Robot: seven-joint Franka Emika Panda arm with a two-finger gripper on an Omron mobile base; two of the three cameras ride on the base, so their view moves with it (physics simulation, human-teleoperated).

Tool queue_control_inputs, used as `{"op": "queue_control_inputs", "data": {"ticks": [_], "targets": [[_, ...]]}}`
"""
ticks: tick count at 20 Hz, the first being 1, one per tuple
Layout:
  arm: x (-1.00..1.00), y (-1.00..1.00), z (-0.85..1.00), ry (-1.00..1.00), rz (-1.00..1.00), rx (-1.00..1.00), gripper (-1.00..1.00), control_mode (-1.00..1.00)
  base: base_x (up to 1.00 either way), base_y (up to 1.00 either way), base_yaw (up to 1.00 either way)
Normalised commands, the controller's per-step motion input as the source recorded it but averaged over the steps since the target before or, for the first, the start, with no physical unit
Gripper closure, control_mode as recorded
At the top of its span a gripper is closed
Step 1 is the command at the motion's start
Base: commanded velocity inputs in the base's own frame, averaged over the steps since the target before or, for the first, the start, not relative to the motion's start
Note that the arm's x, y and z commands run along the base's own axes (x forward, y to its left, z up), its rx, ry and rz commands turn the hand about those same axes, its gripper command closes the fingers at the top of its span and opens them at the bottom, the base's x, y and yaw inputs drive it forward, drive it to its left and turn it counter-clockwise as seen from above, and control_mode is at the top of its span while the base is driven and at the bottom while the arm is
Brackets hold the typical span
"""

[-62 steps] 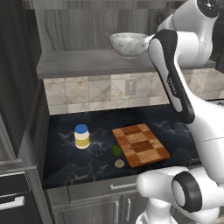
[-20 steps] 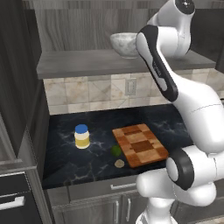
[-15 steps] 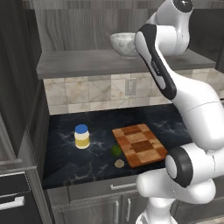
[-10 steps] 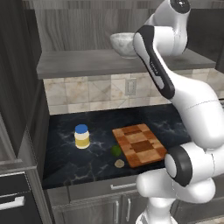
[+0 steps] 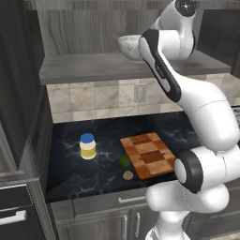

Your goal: Open the cabinet. Place the bowl and condiment on the counter. Then place the lime and garlic on the cutting board.

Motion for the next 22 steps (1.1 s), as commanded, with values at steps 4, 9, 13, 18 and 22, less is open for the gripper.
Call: {"op": "queue_control_inputs", "data": {"ticks": [4, 9, 13, 18, 22], "targets": [[0.19, 0.0, -0.2, 0.0, 0.01, -0.08, -1.0, -1.0, 0.0, 0.0, 0.0], [0.32, 0.0, -0.05, 0.0, 0.01, -0.03, -1.0, -1.0, 0.0, 0.0, 0.0], [0.34, 0.0, -0.02, 0.0, 0.02, -0.02, -1.0, -1.0, 0.0, 0.0, 0.0], [0.32, 0.0, 0.0, 0.02, 0.01, -0.02, -1.0, -1.0, 0.0, 0.0, 0.0], [0.3, 0.0, 0.0, 0.04, 0.01, -0.02, -1.0, -1.0, 0.0, 0.0, 0.0]]}}
